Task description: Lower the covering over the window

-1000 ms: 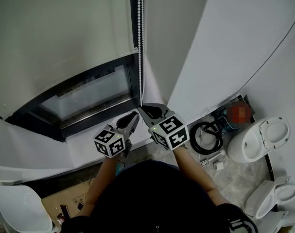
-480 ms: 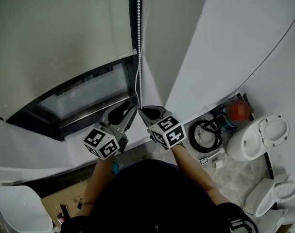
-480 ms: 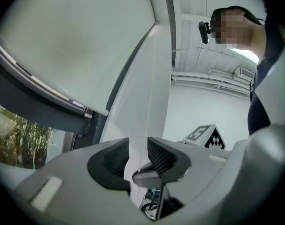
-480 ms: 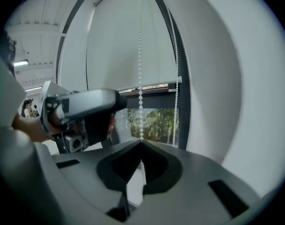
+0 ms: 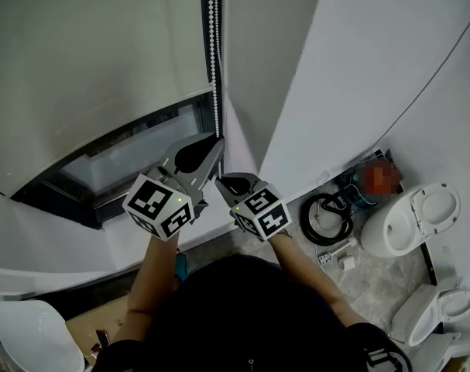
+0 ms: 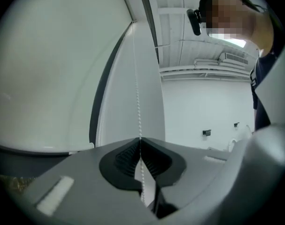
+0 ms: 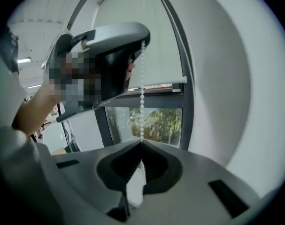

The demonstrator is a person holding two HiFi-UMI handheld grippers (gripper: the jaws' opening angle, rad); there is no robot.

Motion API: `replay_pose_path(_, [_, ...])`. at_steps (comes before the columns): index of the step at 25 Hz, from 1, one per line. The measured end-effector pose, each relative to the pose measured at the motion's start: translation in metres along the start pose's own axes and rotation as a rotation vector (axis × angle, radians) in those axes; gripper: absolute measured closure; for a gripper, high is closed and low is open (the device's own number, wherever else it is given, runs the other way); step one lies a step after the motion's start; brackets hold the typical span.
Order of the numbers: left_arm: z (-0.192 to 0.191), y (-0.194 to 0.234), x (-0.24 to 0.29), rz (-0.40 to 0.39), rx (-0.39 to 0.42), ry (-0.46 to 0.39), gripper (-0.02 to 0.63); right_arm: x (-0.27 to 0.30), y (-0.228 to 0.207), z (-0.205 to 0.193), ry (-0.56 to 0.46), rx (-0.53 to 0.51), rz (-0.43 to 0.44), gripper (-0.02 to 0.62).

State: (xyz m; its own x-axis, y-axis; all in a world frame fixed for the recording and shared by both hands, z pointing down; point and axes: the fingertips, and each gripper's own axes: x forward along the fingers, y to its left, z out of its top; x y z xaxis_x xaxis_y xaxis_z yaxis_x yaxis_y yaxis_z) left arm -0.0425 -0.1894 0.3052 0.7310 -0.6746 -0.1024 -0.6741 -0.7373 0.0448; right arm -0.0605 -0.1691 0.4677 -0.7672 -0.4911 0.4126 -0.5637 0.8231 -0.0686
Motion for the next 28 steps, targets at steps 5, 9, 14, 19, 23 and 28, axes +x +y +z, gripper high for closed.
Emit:
replay_pose_path(5, [-0.011, -0.002, 0.004, 0.0, -0.021, 0.049, 0.594, 0.001, -0.004, -0.007, 0.035, -0.013, -0.009, 0.583])
replay_pose_path(9, [-0.053, -0.001, 0.0, 0.0, -0.06, 0.138, 0.594, 0.013, 0.004, -0.046, 0.137, -0.037, -0.011, 0.583])
replay_pose_path(14, [-0.093, -0.001, -0.002, 0.002, -0.13, 0.199, 0.594, 0.022, 0.004, -0.083, 0.232, -0.016, 0.008, 0.583])
replay_pose_path(19, [-0.118, 0.005, -0.007, 0.017, -0.173, 0.234, 0.594, 0.027, 0.006, -0.106, 0.304, -0.017, 0.027, 0.583])
replay_pose_path(23, [-0.125, 0.006, -0.006, 0.018, -0.197, 0.232, 0.594, 0.025, 0.008, -0.112, 0.327, -0.02, 0.037, 0.583])
replay_pose_path(28, [-0.126, 0.012, -0.003, 0.022, -0.21, 0.222, 0.594, 0.025, 0.007, -0.11, 0.329, -0.023, 0.042, 0.583])
